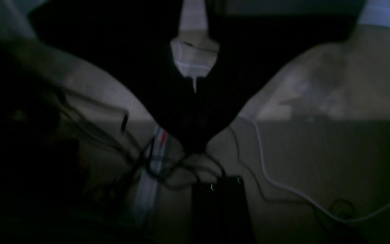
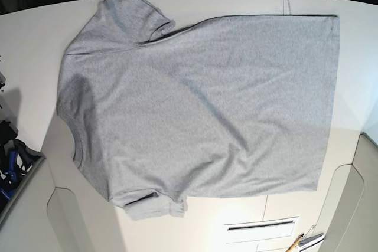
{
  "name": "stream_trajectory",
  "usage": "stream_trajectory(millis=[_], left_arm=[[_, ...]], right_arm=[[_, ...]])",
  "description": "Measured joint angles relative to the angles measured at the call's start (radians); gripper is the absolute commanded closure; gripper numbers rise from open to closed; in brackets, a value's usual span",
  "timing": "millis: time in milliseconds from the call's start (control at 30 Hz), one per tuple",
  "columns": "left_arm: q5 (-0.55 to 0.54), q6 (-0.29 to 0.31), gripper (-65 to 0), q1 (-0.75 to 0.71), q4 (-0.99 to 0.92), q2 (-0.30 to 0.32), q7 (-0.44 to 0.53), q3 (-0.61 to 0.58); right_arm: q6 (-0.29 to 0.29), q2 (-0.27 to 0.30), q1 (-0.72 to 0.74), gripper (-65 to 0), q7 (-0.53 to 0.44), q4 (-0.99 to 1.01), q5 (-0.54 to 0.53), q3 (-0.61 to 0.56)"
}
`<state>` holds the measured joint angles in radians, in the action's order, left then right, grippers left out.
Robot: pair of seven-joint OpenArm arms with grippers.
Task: Fold the T-shirt properly
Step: 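Move both grippers toward the shoulder corners of the grey T-shirt, then grasp the shirt's shoulder and hem corners with both grippers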
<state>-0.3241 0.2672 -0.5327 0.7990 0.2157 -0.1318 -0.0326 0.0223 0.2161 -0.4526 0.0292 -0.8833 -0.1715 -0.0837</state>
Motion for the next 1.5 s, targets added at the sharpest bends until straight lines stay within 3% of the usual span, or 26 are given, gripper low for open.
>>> stream_trajectory(millis=[267, 367, 467, 533, 733, 833, 933, 1000, 1100, 1167, 1300, 1367, 1500], left_arm=[[-0.158, 0.190, 0.0, -0.286, 0.393, 0.169, -0.103, 0.031], [-0.223, 0.306, 0.0, -0.397, 0.538, 0.193, -0.196, 0.133], [-0.359, 0.423, 0.0, -0.483, 0.679, 0.194, -0.335, 0.271], [-0.487, 0.420, 0.0, -0.521, 0.763, 0.194, -0.419, 0.365], [-0.839, 0.422, 0.0, -0.578, 0.938, 0.196, -0.679, 0.612], [-0.980, 0.422, 0.0, -0.577, 0.975, 0.197, -0.730, 0.715], [-1.059, 0.422, 0.0, -0.571, 0.978, 0.196, -0.772, 0.784], [-1.099, 0.422, 0.0, -0.552, 0.978, 0.190, -0.812, 0.801], [-1.135, 0.422, 0.0, -0.515, 0.978, 0.174, -0.863, 0.802], [-1.134, 0.422, -0.4, -0.502, 0.978, 0.154, -0.879, 0.803], [-1.133, 0.422, -19.1, -0.475, 0.977, 0.143, -0.916, 0.802], [-1.134, 0.422, -24.9, -0.467, 0.977, 0.148, -0.915, 0.802], [-1.133, 0.422, -25.6, -0.466, 0.977, 0.146, -0.914, 0.802]], right_arm=[[-0.005, 0.145, -0.288, 0.0, 0.046, -0.471, -0.051, 0.021], [-0.003, 0.155, -0.408, 0.0, 0.055, -0.668, -0.059, 0.074], [0.013, 0.155, -0.508, 0.0, 0.088, -0.847, -0.124, 0.139], [0.055, 0.155, -0.546, 0.0, 0.124, -0.949, -0.164, 0.193], [0.092, 0.158, -0.560, 0.0, 0.179, -1.167, -0.288, 0.358], [0.101, 0.135, -0.553, 0.0, 0.189, -1.215, -0.349, 0.443], [0.141, 0.079, -0.491, 0.0, 0.217, -1.217, -0.481, 0.539], [0.190, 0.027, -0.424, 0.0, 0.266, -1.194, -0.596, 0.600], [0.338, -0.035, -0.336, 0.0, 0.347, -1.118, -0.752, 0.668], [0.385, -0.064, -0.291, 0.0, 0.406, -1.056, -0.824, 0.692], [0.377, -0.084, -0.246, 0.0, 0.424, -0.982, -0.864, 0.699], [0.328, -0.084, -0.236, 0.0, 0.420, -0.975, -0.857, 0.700], [0.300, -0.090, -0.217, -32.8, 0.414, -0.975, -0.765, 0.700]])
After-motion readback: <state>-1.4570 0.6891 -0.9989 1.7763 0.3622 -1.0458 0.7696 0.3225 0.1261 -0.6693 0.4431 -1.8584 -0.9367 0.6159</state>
